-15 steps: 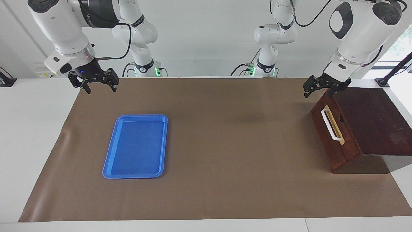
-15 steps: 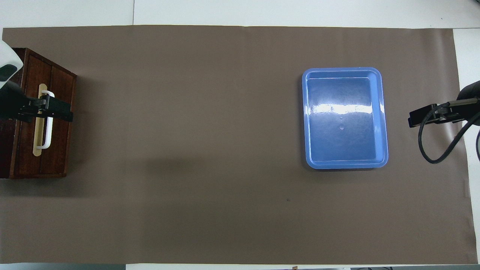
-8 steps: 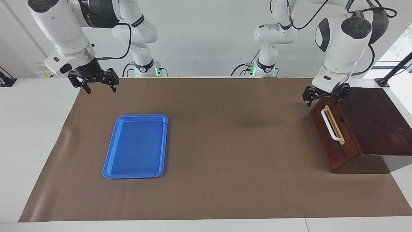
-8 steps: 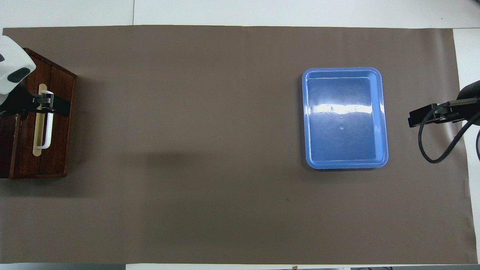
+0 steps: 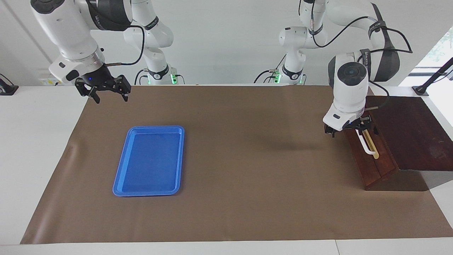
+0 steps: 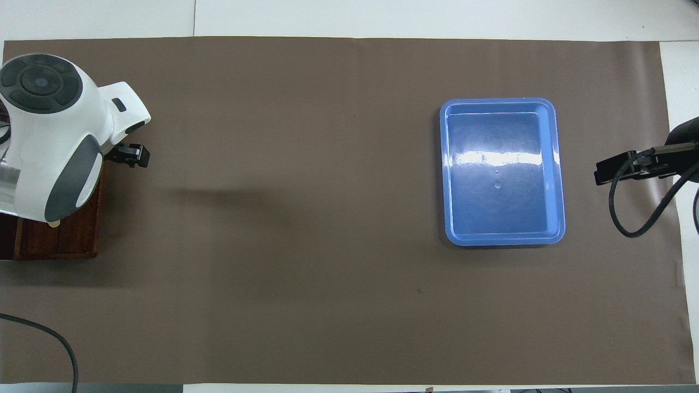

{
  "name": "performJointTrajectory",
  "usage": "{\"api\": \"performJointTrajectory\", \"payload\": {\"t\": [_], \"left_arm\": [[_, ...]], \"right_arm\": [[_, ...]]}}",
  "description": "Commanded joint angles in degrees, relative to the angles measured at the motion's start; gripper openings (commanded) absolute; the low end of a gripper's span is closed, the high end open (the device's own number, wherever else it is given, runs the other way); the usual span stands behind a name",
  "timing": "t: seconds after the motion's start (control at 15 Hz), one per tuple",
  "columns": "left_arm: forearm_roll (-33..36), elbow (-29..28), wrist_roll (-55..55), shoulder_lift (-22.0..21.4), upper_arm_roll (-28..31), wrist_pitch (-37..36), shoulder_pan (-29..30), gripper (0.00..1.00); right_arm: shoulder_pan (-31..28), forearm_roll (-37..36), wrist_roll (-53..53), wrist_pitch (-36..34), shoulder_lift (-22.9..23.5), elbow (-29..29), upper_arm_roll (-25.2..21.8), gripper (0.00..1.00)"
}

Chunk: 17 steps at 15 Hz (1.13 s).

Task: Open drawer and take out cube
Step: 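Grasp the drawer handle of the wooden box with the left gripper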

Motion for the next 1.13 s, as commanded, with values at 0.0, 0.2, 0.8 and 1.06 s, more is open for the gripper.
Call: {"api": "performJointTrajectory", "payload": {"t": [0.0,0.2,0.8,1.06], "left_arm": [[2.94,-5.7,-0.08,-2.45,0.24,5.98,3.14,1.0],[3.91,-7.91,-0.08,-2.72,0.24,9.06,4.63,1.0],[3.83,-9.05,-1.04,-1.5,0.15,11.79,4.2,1.0],[3.65,-8.62,-7.01,0.09,-0.11,14.16,2.71,1.0]], "right_arm": [[-0.85,-0.56,-1.2,-0.03,-1.44,-1.49,0.64,1.0],[-0.85,-0.56,-1.2,-0.03,-1.44,-1.49,0.64,1.0],[-0.85,-0.56,-1.2,-0.03,-1.44,-1.49,0.64,1.0],[-1.46,-0.56,-1.11,0.14,-1.35,-1.32,0.55,1.0]]}}
